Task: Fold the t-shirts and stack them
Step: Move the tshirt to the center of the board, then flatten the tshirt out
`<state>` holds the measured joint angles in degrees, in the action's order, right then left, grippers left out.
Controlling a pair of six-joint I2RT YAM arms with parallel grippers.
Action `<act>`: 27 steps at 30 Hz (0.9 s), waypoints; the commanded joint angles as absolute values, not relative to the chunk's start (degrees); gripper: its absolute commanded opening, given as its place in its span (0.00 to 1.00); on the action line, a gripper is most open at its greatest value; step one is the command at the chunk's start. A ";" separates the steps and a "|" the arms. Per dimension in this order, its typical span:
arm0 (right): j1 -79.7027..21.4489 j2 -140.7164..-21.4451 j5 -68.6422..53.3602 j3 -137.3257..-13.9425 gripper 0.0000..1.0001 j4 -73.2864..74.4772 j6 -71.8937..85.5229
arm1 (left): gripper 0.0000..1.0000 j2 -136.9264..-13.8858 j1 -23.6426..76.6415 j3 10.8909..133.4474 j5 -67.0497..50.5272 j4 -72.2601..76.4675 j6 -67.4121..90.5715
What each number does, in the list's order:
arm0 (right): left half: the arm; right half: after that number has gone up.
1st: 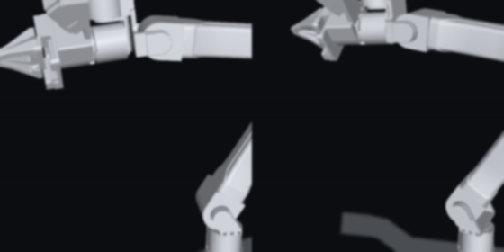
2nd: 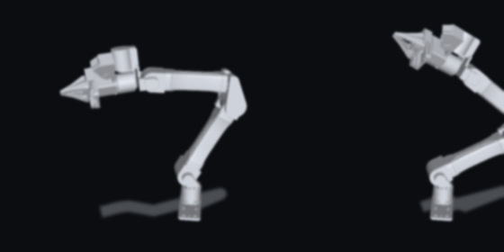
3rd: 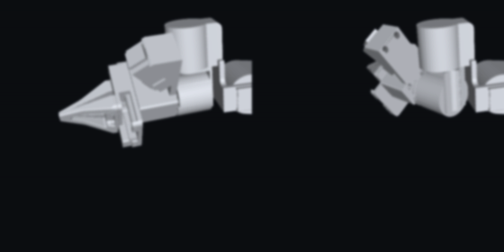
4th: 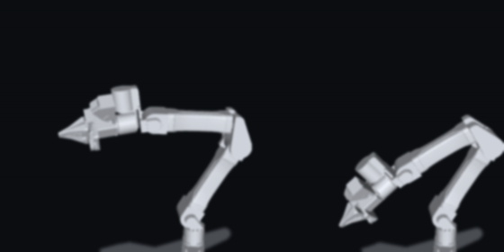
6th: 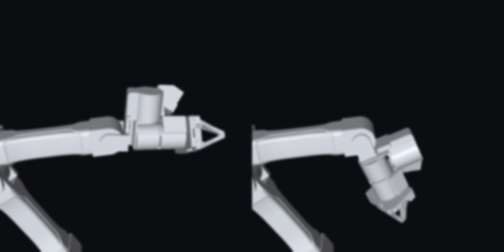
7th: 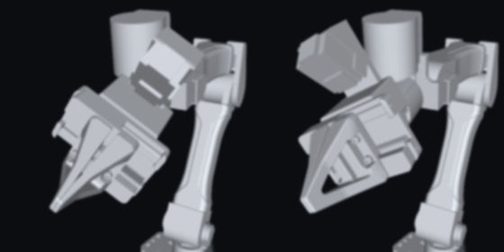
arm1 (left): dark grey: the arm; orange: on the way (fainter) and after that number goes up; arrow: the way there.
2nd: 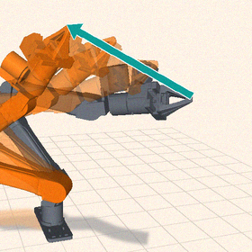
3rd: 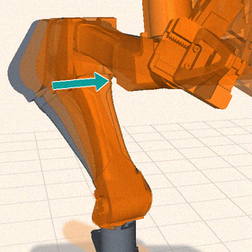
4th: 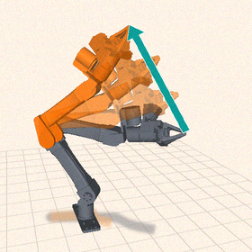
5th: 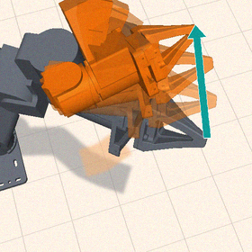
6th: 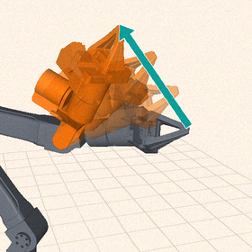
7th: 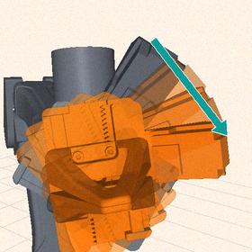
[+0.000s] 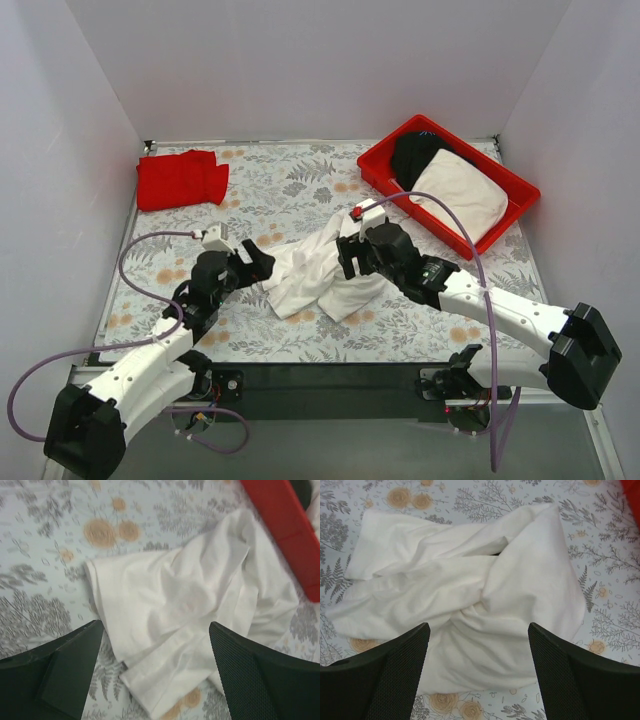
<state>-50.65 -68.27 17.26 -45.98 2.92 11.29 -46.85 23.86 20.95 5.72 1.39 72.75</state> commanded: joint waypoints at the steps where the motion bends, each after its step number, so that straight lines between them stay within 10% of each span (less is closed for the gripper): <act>1: -50.89 -67.85 20.12 -44.83 0.73 0.53 13.10 | 0.79 -43.61 28.89 18.20 4.04 -1.21 75.49; 19: -53.87 -67.32 14.41 -38.86 0.71 0.53 16.34 | 0.73 -47.99 39.64 14.06 10.73 -6.86 85.00; 27: -59.15 -68.73 13.54 -36.65 0.71 -2.11 19.25 | 0.49 -50.89 39.73 14.41 10.20 -6.33 84.11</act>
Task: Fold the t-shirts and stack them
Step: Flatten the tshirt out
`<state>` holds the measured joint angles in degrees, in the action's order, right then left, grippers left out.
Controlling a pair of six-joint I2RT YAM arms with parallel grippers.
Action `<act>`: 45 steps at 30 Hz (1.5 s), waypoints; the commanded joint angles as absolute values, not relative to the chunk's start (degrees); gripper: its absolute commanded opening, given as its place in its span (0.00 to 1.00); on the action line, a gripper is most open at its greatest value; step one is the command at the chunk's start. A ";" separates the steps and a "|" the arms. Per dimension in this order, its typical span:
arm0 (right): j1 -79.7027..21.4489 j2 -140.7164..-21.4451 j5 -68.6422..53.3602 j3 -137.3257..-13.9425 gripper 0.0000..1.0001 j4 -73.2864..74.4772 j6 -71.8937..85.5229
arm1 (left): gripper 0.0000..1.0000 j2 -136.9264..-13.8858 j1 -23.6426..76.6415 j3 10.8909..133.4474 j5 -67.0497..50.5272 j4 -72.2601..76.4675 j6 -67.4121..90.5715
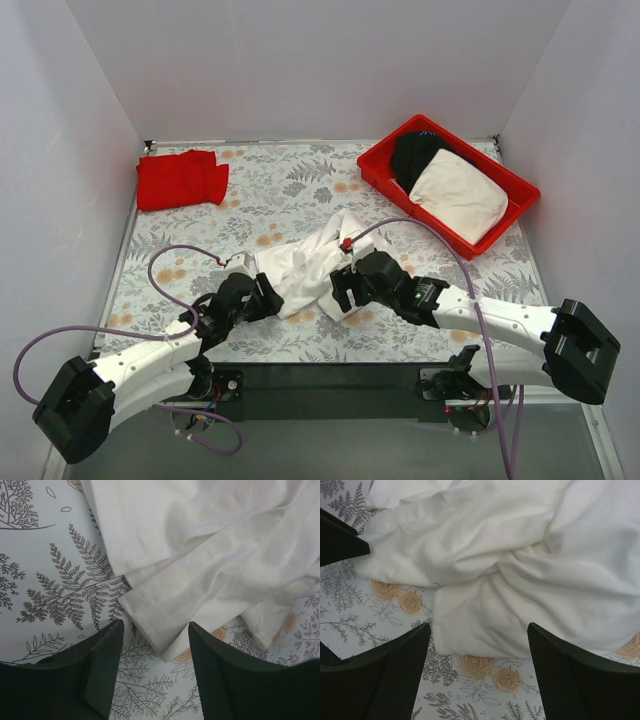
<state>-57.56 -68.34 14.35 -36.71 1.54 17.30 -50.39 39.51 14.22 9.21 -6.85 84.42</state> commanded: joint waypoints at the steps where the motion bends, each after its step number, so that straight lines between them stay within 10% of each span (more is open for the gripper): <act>1: -59.67 -69.69 13.54 -36.82 0.71 -2.20 19.25 | 0.47 -50.98 39.73 14.50 10.37 -6.42 83.94; 14: -66.44 -84.10 17.83 -43.77 0.71 -4.13 17.40 | 0.01 -50.54 39.73 14.33 11.25 -4.57 83.50; 24: -66.53 -92.37 22.32 -47.99 0.62 -1.68 17.22 | 0.00 -54.22 39.73 16.70 14.68 -3.87 81.56; 30: -66.53 -92.03 26.62 -49.83 0.02 4.73 17.84 | 0.00 -54.49 39.55 17.84 18.53 -4.13 80.95; 45: -61.09 -62.86 52.19 -54.57 0.01 18.63 8.09 | 0.00 -55.81 24.02 40.42 37.44 -1.24 63.38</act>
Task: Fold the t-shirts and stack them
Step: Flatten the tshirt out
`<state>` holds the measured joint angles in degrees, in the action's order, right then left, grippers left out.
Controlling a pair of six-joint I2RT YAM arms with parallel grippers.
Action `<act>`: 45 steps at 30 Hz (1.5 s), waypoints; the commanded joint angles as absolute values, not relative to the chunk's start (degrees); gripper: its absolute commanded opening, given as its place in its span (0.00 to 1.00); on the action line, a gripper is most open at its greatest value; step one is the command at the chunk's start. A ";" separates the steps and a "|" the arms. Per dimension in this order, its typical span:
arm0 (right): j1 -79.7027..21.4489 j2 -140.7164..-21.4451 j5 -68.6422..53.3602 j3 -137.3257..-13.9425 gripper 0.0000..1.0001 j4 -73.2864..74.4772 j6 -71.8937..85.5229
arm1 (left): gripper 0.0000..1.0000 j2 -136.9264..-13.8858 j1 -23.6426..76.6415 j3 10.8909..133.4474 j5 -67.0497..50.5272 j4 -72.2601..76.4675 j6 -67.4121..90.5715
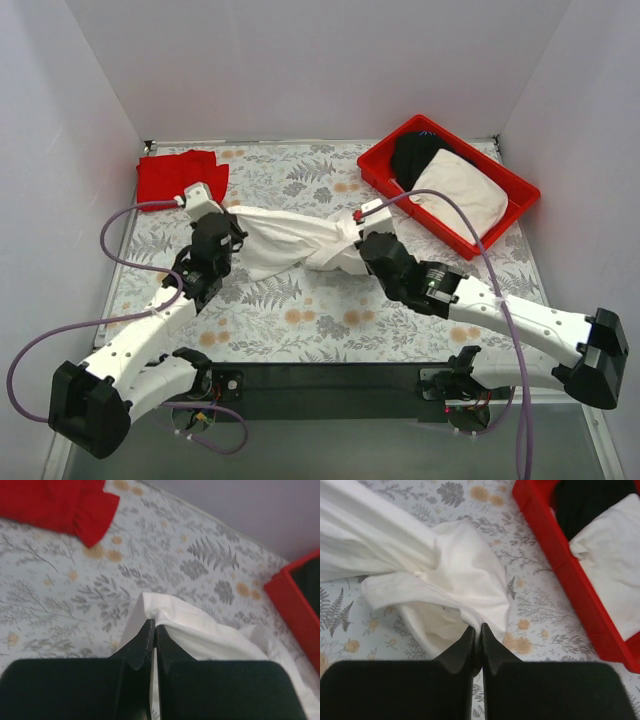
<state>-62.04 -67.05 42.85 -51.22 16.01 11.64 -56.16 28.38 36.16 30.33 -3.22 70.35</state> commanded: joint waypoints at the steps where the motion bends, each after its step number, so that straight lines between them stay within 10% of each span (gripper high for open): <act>1: -60.04 -61.01 54.73 -55.97 0.01 19.15 6.52 | 0.00 -55.64 21.47 42.78 37.88 -0.36 61.19; 19: -56.69 -46.14 67.42 -54.86 0.01 22.23 5.61 | 0.00 -74.00 8.96 51.78 19.53 2.82 57.73; 25: -50.81 -57.01 57.05 -53.78 0.07 22.76 11.07 | 0.66 -76.20 8.35 44.12 16.45 1.32 62.31; 29: -50.01 -63.62 56.61 -54.67 0.10 22.85 14.14 | 0.77 -75.94 7.39 43.42 13.45 0.27 63.63; 45: -47.11 -64.52 49.57 -51.86 0.10 19.69 14.06 | 0.70 -83.32 4.75 40.26 9.05 7.55 65.84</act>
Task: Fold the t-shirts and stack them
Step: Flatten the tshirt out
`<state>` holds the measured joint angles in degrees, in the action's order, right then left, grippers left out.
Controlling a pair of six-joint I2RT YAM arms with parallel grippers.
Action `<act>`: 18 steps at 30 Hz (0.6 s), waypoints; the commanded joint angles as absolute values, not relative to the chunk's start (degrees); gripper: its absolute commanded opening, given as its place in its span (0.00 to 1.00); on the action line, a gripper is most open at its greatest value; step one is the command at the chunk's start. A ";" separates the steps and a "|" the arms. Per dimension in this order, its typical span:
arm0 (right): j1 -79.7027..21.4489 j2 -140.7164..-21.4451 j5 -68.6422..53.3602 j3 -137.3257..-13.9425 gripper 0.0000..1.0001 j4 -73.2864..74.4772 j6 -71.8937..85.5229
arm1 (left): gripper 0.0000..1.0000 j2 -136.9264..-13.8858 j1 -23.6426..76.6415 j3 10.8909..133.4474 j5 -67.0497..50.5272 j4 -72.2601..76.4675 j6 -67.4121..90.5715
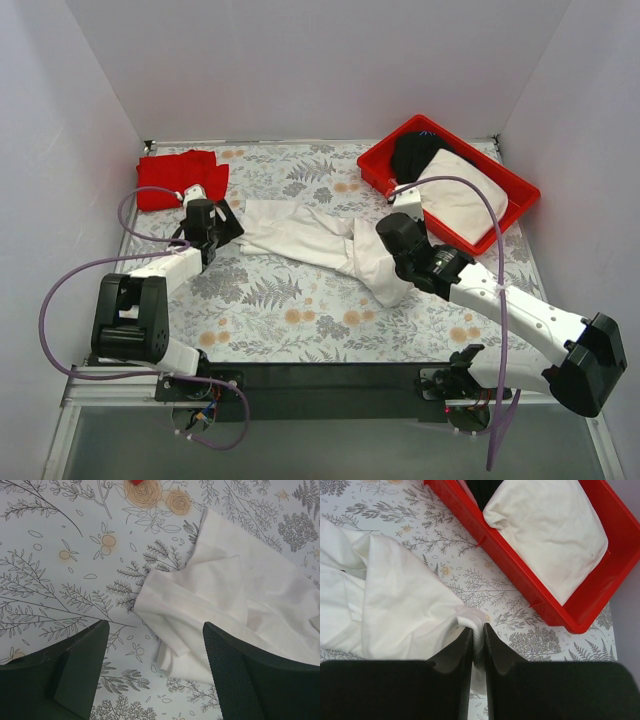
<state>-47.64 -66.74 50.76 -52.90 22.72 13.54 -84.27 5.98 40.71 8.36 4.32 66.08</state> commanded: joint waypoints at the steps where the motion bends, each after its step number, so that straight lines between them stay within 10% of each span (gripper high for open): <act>1: -46.76 -64.34 49.05 -51.68 0.10 19.43 13.89 | 0.69 -83.41 4.57 40.08 9.05 8.34 65.48; 18: -44.91 -65.13 45.62 -50.27 0.10 17.40 12.75 | 0.58 -92.46 0.53 41.22 -2.55 11.60 68.12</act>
